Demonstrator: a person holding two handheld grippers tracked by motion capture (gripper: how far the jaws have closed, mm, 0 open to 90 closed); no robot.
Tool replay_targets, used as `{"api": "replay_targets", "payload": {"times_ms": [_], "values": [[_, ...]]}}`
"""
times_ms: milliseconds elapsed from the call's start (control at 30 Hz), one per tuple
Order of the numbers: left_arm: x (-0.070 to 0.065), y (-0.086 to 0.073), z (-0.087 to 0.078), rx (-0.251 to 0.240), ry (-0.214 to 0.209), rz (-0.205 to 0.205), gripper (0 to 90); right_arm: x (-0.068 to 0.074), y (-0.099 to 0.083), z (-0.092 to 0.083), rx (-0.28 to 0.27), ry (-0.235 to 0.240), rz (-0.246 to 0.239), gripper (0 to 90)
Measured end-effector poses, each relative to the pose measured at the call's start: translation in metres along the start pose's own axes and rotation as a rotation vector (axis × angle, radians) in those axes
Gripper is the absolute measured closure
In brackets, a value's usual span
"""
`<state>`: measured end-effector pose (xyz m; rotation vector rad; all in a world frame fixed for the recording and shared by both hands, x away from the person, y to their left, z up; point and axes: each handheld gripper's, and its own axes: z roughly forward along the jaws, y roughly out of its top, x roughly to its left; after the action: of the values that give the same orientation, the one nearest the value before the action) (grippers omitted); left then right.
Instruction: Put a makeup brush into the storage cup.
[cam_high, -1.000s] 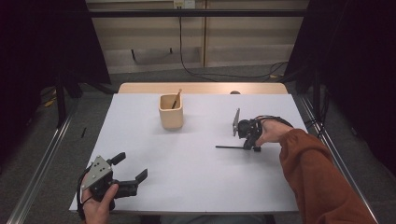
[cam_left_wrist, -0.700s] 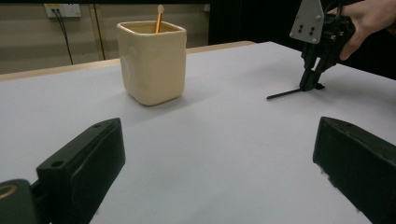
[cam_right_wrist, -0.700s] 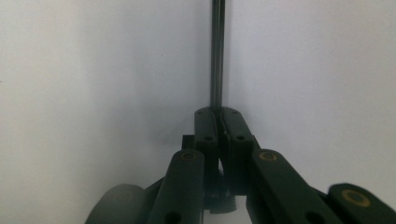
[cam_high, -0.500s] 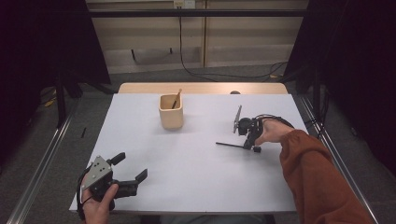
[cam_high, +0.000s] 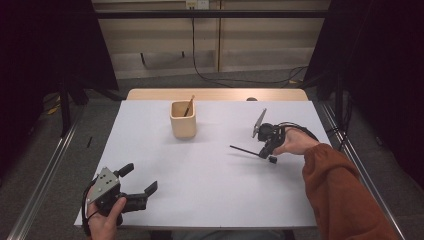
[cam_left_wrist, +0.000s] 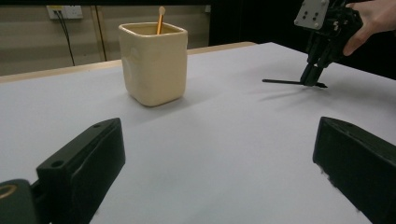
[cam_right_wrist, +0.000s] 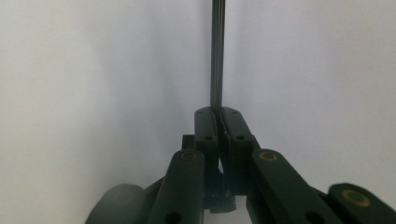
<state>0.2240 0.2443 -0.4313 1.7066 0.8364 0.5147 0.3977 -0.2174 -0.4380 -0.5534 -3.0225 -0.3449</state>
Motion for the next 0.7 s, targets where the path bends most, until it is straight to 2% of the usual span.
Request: {"api": "replay_targets", "payload": {"times_ms": [167,233,333,433,700], "values": [[0.000,0.000,0.000,0.001,-0.001,-0.001,2.4,0.002,-0.007,-0.006,-0.037,-0.016,0.039,86.2],[0.001,0.000,0.000,0.000,0.001,0.001,2.4,0.002,-0.010,-0.011,-0.082,-0.021,0.067,86.2],[0.001,0.000,0.000,0.000,0.002,-0.005,2.4,0.005,-0.016,-0.019,-0.172,-0.023,0.078,86.2],[0.001,0.000,-0.001,-0.001,0.003,0.001,2.4,0.007,-0.024,-0.025,-0.238,-0.031,0.092,86.2],[0.000,0.000,0.000,0.000,0.003,0.002,2.4,0.017,-0.039,-0.033,-0.352,-0.061,0.135,86.1]]}}
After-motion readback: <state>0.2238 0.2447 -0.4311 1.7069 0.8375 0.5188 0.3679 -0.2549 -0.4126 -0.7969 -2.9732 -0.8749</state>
